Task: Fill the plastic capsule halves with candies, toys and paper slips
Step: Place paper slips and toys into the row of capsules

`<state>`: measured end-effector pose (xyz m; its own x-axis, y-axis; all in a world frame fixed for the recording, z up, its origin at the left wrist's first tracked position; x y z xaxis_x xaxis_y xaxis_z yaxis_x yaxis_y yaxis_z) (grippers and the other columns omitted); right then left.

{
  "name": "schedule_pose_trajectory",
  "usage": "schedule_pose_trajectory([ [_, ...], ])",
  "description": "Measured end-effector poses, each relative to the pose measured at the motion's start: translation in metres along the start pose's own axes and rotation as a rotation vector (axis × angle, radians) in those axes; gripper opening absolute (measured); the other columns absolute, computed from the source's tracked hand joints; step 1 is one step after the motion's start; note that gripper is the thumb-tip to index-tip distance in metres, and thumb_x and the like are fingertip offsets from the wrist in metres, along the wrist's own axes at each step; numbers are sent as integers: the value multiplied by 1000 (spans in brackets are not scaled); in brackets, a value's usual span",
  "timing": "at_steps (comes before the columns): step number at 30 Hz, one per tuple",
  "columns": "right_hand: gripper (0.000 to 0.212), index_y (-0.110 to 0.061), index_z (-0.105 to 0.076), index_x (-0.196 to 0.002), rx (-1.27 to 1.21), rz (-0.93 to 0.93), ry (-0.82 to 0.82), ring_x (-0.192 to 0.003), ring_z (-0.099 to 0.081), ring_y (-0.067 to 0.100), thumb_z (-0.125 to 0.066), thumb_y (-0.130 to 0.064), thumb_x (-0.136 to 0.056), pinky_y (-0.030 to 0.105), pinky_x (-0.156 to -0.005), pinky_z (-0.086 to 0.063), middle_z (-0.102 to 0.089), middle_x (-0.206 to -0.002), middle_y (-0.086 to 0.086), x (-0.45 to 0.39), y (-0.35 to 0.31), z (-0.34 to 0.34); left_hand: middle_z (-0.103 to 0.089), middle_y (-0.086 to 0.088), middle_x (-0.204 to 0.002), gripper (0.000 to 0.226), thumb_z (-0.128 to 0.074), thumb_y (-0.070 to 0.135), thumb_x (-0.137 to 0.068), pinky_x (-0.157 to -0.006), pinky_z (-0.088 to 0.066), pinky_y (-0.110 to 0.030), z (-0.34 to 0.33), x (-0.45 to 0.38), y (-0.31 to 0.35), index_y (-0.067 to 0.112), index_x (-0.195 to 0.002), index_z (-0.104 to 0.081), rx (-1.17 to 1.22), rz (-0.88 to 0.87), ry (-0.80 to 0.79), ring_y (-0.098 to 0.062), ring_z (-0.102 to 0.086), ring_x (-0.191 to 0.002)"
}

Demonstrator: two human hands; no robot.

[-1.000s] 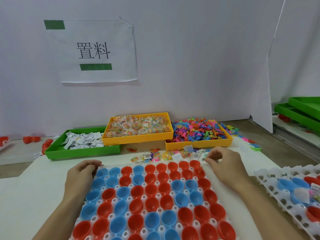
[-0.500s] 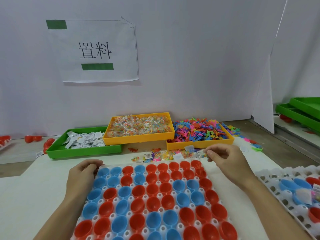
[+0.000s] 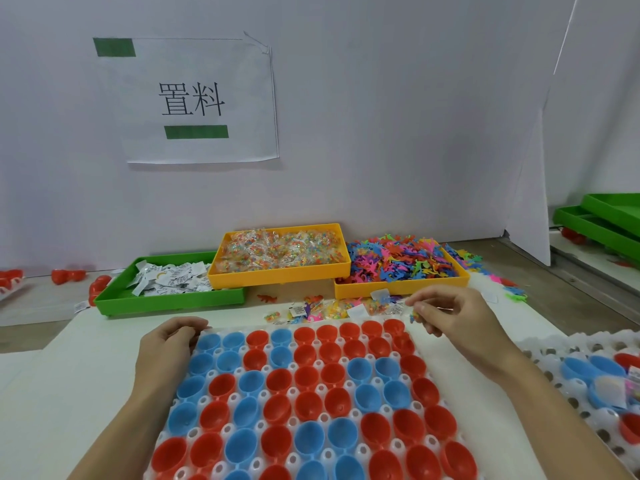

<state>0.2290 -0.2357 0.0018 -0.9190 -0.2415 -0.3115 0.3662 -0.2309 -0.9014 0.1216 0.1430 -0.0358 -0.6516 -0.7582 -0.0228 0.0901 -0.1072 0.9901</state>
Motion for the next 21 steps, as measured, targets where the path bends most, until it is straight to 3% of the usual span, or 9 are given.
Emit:
schedule_pose_trajectory([
  [4, 27, -20, -77, -78, 86, 0, -106, -52, -54, 2, -65, 0, -92, 15, -51, -43, -67, -61, -5, 4, -6, -4, -72, -2, -82, 32, -47, -1, -93, -60, -44, -23, 0, 1, 1, 14, -81, -73, -8, 1, 2, -13, -63, -72],
  [9, 26, -22, -77, -80, 149, 20, -139, -59, -63, 3, -69, 1, -89, 14, -57, -48, -72, -68, -5, 7, -10, -7, -72, -4, -86, 32, -47, 1, -95, -60, -45, -24, 0, 2, 2, 13, -84, -73, -9, 16, -4, -16, -64, -77],
  [21, 22, -26, -75, -76, 249, 25, -172, -76, -70, 8, -76, -5, -85, 23, -71, -57, -74, -77, -10, 9, -11, -10, -71, -5, -90, 31, -46, 2, -96, -61, -46, -26, 0, 4, 2, 13, -86, -73, -27, 22, -7, -18, -64, -80],
])
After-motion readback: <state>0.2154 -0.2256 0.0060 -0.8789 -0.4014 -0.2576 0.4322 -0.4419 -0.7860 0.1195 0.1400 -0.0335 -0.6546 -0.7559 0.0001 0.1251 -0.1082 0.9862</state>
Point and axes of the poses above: each hand's wrist, its own x-axis away from the middle knuckle, its own z-axis out of the back of the hand, y = z × x, the point moved 3 cm from there along -x, towards the middle knuckle
